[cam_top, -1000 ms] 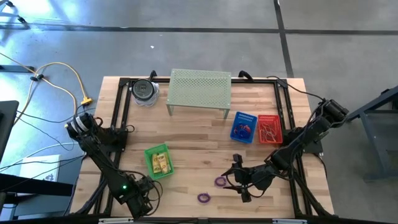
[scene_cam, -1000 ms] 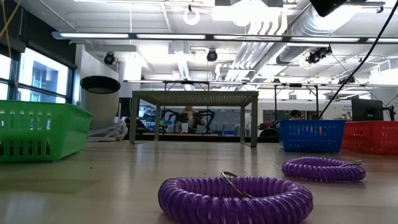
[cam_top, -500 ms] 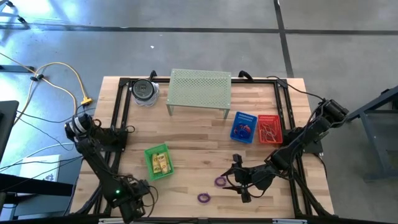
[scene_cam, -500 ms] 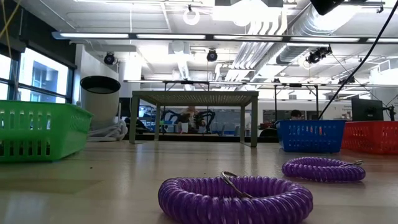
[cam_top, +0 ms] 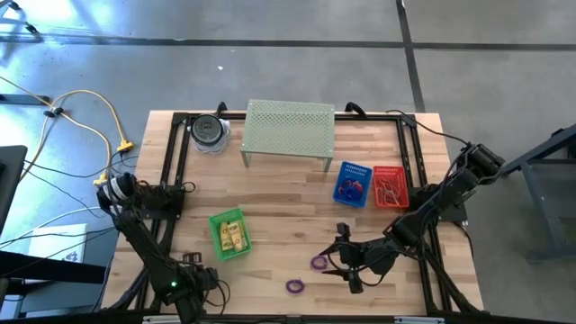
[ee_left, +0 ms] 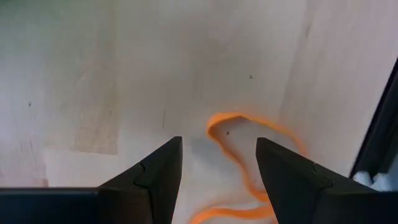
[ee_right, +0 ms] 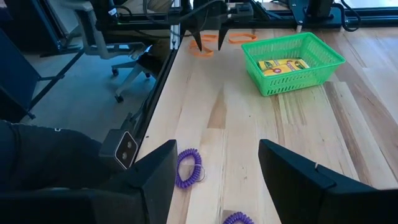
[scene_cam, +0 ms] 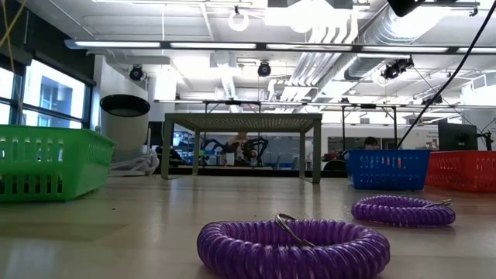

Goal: Pick & Place Office Desk Supplies
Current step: Put the orange rubber band into the red bin

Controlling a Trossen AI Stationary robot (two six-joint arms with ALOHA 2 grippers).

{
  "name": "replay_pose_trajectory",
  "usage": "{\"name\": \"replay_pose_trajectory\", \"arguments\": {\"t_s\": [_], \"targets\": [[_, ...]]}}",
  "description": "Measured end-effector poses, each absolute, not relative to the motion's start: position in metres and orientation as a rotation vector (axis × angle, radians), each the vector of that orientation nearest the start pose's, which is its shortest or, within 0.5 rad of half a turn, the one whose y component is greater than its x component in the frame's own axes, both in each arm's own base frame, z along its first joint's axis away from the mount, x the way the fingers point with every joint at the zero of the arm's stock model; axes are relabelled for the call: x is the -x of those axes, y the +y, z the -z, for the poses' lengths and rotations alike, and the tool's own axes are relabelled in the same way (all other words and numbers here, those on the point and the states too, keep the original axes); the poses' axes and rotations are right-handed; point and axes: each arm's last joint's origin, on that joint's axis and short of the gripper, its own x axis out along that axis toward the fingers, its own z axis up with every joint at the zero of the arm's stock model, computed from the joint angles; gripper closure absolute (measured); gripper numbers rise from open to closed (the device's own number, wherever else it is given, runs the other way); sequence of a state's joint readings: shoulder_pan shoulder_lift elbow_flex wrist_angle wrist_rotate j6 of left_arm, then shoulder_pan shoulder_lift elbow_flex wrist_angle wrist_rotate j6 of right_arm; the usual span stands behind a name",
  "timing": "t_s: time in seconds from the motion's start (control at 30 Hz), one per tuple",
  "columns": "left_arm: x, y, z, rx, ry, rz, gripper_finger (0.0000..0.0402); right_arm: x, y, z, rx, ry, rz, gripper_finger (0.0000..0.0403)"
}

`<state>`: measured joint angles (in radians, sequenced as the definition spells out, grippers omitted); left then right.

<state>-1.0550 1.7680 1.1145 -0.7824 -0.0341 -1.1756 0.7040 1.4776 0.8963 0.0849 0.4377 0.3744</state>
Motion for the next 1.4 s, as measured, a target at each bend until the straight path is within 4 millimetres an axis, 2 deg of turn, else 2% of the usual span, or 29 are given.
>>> {"name": "replay_pose_trajectory", "arguments": {"t_s": [0.13, 0.43, 0.73, 0.93, 1.13, 1.4], "targets": [[-0.156, -0.274, -0.164, 0.127, 1.481, 0.022, 0.0205, -0.249, 0.195, -0.237, -0.097, 0.459, -0.178, 0.0188], [-0.156, -0.274, -0.163, 0.210, 1.484, -0.060, 0.0205, -0.249, 0.195, -0.237, -0.086, 0.459, -0.180, 0.0188], [-0.158, -0.278, -0.144, 0.211, 1.536, -0.129, 0.0205, -0.248, 0.195, -0.237, -0.083, 0.463, -0.179, 0.0188], [-0.157, -0.278, -0.142, 0.227, 1.555, -0.151, 0.0208, -0.248, 0.195, -0.237, -0.088, 0.464, -0.182, 0.0188], [-0.155, -0.277, -0.139, 0.263, 1.589, -0.224, 0.0258, -0.248, 0.195, -0.237, -0.090, 0.465, -0.182, 0.0188], [-0.155, -0.276, -0.138, 0.279, 1.596, -0.252, 0.0382, -0.248, 0.195, -0.237, -0.090, 0.466, -0.182, 0.0188]]}}
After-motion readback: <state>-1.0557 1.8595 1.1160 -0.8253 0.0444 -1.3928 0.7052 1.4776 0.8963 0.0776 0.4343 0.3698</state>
